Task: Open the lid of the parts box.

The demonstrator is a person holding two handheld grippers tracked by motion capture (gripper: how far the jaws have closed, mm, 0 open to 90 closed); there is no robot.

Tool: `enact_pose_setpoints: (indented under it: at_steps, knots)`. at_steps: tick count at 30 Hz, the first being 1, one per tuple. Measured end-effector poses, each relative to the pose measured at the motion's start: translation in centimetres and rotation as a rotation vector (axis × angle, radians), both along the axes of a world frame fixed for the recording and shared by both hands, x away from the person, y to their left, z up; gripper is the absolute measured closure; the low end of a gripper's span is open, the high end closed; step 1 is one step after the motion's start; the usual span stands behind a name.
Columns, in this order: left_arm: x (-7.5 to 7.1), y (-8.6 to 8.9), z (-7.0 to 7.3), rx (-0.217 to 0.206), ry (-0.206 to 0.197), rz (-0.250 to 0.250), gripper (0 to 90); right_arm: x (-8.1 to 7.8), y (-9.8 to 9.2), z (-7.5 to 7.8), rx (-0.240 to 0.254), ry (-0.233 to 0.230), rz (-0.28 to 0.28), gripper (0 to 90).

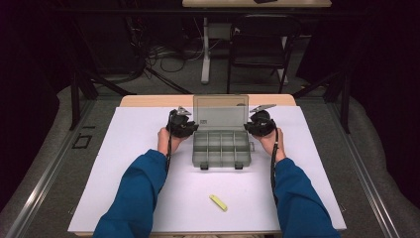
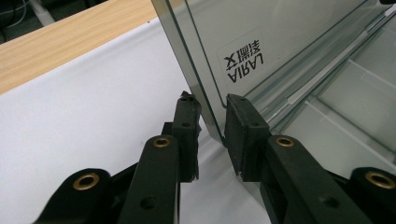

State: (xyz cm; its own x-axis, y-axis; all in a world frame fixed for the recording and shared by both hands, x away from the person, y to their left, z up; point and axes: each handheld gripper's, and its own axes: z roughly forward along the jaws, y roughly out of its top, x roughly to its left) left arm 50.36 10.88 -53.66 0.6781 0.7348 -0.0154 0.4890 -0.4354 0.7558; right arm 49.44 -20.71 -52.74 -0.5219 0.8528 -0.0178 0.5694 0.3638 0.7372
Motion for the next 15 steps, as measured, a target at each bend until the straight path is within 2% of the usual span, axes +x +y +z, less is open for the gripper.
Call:
enact_pose_setpoints:
  at_steps: [4, 5, 6, 7, 10, 11, 13, 14, 15]
  knots:
    - [0.0, 0.1, 0.0, 0.012, -0.009, 0.017, 66.3, 0.0, 0.2, 0.0, -0.012, -0.001, -0.004, 76.9]
    - [0.0, 0.2, 0.1, 0.017, -0.014, 0.031, 62.4, 0.0, 0.2, 0.0, -0.022, -0.003, -0.007, 71.6]
    - [0.0, 0.2, 0.1, 0.017, -0.014, 0.031, 58.4, 0.0, 0.2, 0.0, -0.022, -0.003, -0.007, 71.6]
    - [0.1, 0.5, 0.2, 0.021, -0.014, 0.050, 53.6, -0.1, 0.1, 0.2, -0.020, -0.005, -0.010, 64.0]
    - [0.0, 1.0, 0.4, 0.036, -0.014, 0.075, 40.4, -0.3, -0.1, 0.5, -0.010, -0.007, -0.016, 52.3]
    - [0.0, 1.0, 0.4, 0.036, -0.014, 0.075, 36.3, -0.3, -0.1, 0.5, -0.010, -0.007, -0.016, 52.3]
    - [-0.2, 1.3, 0.5, 0.044, -0.019, 0.081, 30.4, -0.9, -0.5, 1.0, -0.010, -0.011, -0.008, 42.8]
    - [-0.3, 1.6, 0.6, 0.051, -0.015, 0.078, 30.4, -0.9, -0.5, 1.0, -0.010, -0.011, -0.008, 42.8]
    - [-0.6, 2.0, 0.6, 0.052, -0.016, 0.082, 24.9, -1.4, -0.8, 1.2, 0.000, -0.012, 0.001, 38.0]
